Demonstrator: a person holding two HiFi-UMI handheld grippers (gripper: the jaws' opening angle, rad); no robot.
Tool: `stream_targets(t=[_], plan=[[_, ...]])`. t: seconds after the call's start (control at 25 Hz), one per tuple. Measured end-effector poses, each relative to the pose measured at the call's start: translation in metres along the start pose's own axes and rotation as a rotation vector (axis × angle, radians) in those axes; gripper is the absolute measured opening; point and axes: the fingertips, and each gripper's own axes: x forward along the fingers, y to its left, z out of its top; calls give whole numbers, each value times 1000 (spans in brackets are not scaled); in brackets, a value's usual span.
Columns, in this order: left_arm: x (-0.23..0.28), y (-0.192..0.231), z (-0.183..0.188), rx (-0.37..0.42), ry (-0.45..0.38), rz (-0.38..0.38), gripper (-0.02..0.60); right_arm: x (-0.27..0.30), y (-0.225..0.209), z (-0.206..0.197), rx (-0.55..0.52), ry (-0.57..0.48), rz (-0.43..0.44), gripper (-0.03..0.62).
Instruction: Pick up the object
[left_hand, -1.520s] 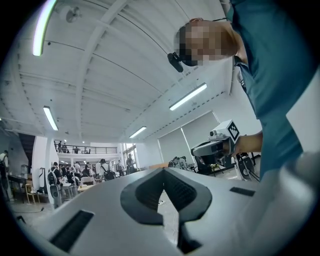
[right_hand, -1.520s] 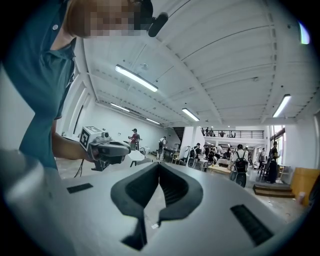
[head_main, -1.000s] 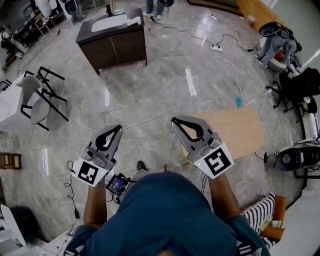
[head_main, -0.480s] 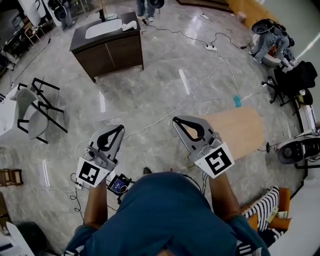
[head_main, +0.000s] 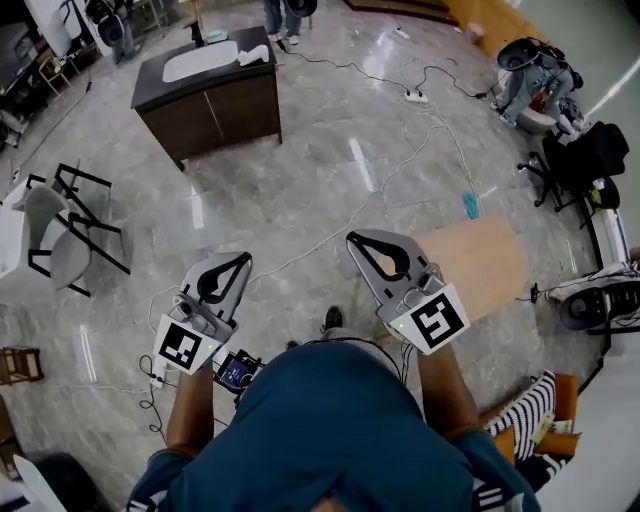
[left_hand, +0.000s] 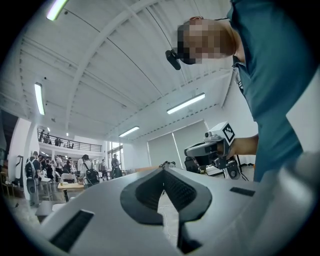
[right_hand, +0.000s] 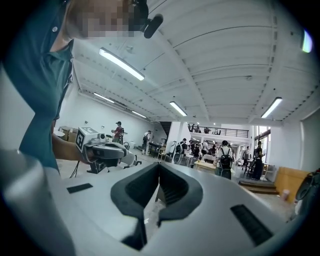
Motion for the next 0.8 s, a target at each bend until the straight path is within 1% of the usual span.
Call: stream_targets(t=[0.2, 0.32, 0.44, 0.68, 0.8], plan=[[24, 15, 1, -7, 3, 34, 5, 19, -29, -7, 1, -16, 40, 15], [38, 27, -2, 4, 20, 53, 5, 31, -47, -9, 3, -25, 65, 15], [59, 37, -4, 4, 18, 75, 3, 40, -69, -13, 3, -41, 88, 15], [103, 42, -13, 17, 49, 88, 3, 41, -115, -26, 12, -56, 107, 15], [121, 45, -12, 30, 45, 101, 5, 42, -135, -35, 20, -57, 116, 15]])
